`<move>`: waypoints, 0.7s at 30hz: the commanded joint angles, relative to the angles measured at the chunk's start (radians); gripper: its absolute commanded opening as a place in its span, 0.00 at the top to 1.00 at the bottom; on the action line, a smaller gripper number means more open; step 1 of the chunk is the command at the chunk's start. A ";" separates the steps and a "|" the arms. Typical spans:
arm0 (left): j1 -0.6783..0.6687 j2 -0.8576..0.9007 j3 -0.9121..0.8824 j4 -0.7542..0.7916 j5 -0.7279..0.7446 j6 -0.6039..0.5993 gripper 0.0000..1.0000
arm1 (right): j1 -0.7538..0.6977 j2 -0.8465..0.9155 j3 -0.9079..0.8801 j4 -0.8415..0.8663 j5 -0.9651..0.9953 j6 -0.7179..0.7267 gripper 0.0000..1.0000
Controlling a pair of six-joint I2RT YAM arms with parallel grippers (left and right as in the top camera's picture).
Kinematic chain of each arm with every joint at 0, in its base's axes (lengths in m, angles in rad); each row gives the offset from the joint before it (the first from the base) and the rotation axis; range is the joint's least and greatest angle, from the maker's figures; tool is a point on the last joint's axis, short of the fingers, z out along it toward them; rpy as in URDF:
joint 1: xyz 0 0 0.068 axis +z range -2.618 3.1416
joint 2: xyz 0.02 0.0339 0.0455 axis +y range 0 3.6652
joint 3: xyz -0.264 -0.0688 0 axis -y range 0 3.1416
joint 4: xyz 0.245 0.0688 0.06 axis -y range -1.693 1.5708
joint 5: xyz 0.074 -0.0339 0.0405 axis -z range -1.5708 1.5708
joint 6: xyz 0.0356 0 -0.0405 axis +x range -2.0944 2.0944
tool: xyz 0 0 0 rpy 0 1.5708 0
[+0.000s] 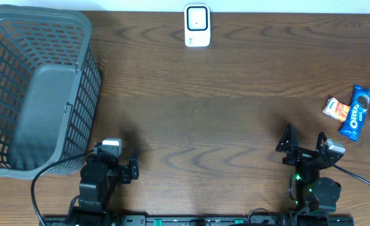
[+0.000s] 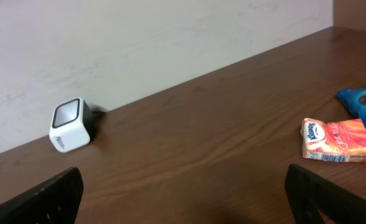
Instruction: Scan the item barcode
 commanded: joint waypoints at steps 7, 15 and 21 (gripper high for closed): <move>-0.002 -0.009 -0.014 0.208 -0.024 0.013 0.10 | -0.006 -0.008 -0.001 -0.003 0.009 0.006 0.01; 0.042 -0.010 -0.016 0.254 -0.054 0.013 0.10 | -0.006 -0.008 -0.001 -0.003 0.009 0.006 0.01; 0.072 -0.078 -0.026 0.253 -0.054 0.013 0.10 | -0.006 -0.008 -0.001 -0.003 0.009 0.006 0.01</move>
